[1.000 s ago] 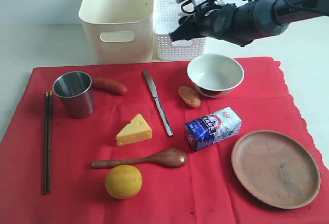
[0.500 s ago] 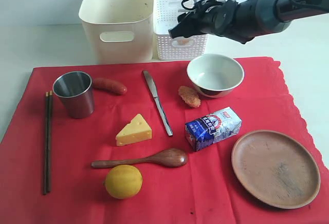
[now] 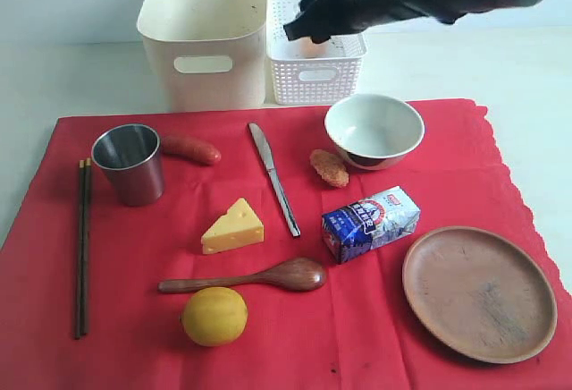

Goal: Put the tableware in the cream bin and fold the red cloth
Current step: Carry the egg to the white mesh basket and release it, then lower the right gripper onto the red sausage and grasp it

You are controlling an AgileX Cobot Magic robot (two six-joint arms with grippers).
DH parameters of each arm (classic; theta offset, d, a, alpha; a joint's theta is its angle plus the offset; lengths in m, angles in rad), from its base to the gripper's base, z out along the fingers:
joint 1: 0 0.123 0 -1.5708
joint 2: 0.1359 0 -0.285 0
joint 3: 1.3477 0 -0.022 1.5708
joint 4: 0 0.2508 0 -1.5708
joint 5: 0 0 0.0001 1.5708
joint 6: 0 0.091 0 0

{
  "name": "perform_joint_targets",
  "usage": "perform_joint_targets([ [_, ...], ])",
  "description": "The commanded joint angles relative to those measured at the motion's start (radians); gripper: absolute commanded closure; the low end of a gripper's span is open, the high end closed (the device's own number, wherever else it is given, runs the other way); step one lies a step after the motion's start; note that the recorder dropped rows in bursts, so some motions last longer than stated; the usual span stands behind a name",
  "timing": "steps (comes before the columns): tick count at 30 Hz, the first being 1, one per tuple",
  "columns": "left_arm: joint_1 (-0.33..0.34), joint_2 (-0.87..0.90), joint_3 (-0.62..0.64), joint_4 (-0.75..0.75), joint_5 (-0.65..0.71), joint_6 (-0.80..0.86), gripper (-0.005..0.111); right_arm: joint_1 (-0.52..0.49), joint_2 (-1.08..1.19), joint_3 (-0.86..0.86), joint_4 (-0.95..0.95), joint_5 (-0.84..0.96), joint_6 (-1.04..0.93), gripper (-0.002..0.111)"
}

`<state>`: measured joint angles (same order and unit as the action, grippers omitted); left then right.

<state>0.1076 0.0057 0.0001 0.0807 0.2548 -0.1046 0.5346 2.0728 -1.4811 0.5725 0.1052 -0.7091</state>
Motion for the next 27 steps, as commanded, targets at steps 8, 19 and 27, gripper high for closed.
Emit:
perform_joint_targets([
  [8, -0.007, -0.002, 0.000, -0.007, -0.002, 0.000, 0.106, 0.000, -0.115, -0.005, 0.067, 0.326, -0.195, 0.049],
  [19, -0.007, -0.002, 0.000, -0.007, -0.002, 0.000, 0.106, 0.079, -0.032, -0.005, 0.399, 0.408, -0.636, 0.049],
  [27, -0.007, -0.002, 0.000, -0.007, -0.002, 0.000, 0.106, 0.197, 0.035, -0.005, 0.397, 0.266, -0.659, 0.049],
])
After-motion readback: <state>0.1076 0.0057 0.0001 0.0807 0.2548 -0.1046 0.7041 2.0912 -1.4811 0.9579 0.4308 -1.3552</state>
